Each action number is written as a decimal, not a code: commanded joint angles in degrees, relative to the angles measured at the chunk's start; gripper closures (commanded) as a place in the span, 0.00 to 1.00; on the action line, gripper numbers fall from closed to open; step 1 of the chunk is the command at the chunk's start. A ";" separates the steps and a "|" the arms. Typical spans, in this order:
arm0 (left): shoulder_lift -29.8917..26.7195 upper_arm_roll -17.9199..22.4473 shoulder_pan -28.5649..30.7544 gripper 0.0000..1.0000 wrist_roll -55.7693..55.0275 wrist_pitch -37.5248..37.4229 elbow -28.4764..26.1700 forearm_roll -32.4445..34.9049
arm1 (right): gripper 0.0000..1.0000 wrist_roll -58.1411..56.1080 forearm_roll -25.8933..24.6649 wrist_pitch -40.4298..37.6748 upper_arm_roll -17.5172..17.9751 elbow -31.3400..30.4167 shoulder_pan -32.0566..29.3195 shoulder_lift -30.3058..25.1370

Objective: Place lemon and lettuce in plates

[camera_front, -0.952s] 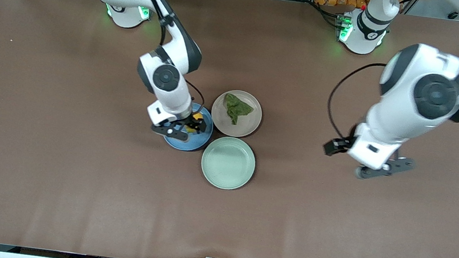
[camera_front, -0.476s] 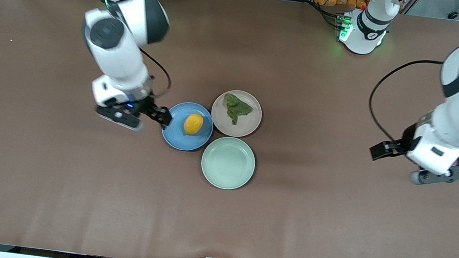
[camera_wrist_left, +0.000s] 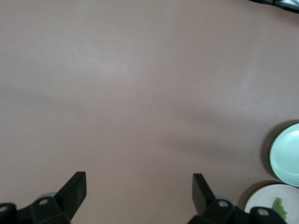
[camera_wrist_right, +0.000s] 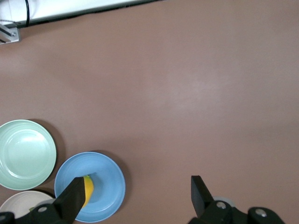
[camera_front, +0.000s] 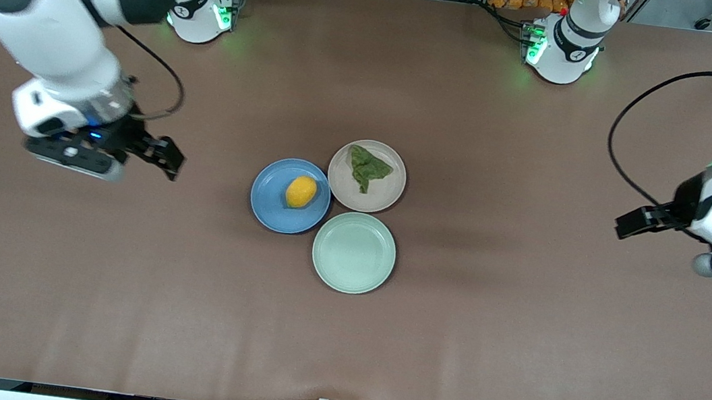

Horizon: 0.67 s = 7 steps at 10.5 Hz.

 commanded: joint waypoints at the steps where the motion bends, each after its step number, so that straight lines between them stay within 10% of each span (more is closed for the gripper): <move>1: -0.64 -0.45 3.66 0.00 5.07 -1.26 0.25 -2.04 | 0.00 -5.27 -0.41 -2.99 1.34 -0.15 -3.79 -3.27; 7: -4.07 10.17 -1.86 0.00 9.38 -2.40 -0.10 -4.67 | 0.00 -19.96 -0.06 -7.83 -3.58 -0.15 -7.30 -6.01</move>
